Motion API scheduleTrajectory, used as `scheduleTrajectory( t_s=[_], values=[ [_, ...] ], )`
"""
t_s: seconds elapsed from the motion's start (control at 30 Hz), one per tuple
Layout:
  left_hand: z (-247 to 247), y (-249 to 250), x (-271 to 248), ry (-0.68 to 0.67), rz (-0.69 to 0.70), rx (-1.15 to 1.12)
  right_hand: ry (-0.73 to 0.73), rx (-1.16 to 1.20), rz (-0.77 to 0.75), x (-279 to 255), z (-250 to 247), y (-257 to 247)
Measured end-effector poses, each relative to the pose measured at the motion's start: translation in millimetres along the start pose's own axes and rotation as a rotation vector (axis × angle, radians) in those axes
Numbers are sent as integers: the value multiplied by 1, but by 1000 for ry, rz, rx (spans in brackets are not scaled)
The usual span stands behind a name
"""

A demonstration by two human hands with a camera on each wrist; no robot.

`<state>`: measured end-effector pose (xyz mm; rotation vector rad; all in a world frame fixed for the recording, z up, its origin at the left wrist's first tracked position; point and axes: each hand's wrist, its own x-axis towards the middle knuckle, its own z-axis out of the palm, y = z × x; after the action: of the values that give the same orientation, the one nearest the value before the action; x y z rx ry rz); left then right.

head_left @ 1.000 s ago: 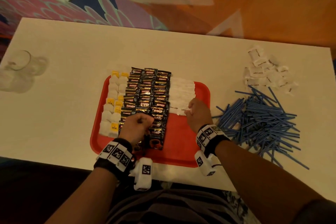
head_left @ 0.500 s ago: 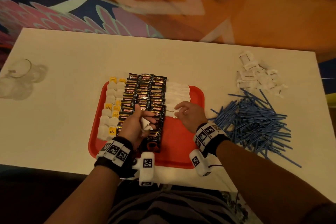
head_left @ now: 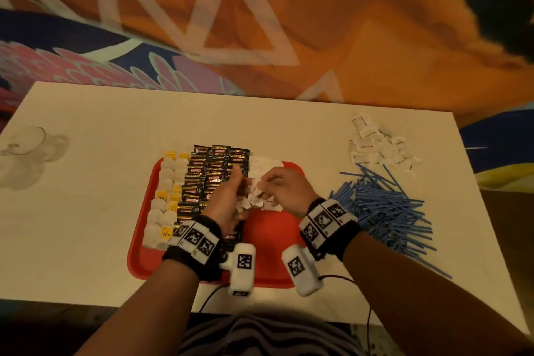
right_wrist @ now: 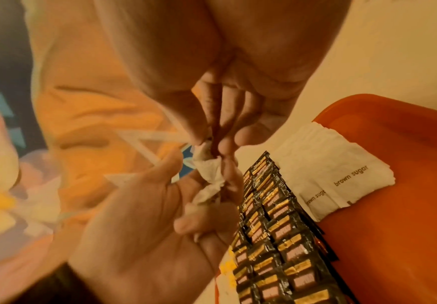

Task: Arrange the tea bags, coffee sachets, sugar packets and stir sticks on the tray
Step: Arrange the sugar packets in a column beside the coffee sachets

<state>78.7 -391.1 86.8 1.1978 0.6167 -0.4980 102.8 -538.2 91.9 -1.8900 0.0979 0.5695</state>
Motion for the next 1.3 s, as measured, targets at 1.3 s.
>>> scheduleTrajectory(
  t_s=[1.3],
  values=[
    [-9,-9,1,9,141,195,104,381,52,-3,-8,22]
  ],
)
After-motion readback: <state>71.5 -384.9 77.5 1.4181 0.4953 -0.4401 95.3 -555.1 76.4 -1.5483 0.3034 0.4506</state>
